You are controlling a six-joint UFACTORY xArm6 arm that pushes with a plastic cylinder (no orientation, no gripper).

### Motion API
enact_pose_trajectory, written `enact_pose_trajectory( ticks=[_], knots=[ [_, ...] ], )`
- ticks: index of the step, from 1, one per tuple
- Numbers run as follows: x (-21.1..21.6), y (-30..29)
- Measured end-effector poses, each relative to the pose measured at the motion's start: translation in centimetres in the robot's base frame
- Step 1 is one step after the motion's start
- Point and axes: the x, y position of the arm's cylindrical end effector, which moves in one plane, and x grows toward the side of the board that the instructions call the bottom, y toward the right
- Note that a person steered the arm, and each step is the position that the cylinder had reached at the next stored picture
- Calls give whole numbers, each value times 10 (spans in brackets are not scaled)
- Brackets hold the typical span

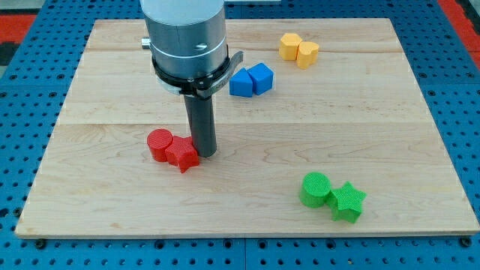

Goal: Move green blocks parallel to red blocks

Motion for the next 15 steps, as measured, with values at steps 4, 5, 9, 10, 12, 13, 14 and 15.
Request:
enact_pose_trajectory(
  ticks=[4,5,9,10,12,13,14,15],
  knots=[
    [0,-6],
    [-1,3],
    [-1,-15],
    [-1,-14],
    [-20,134],
    [-15,230],
    [42,311],
    [90,322]
  ],
)
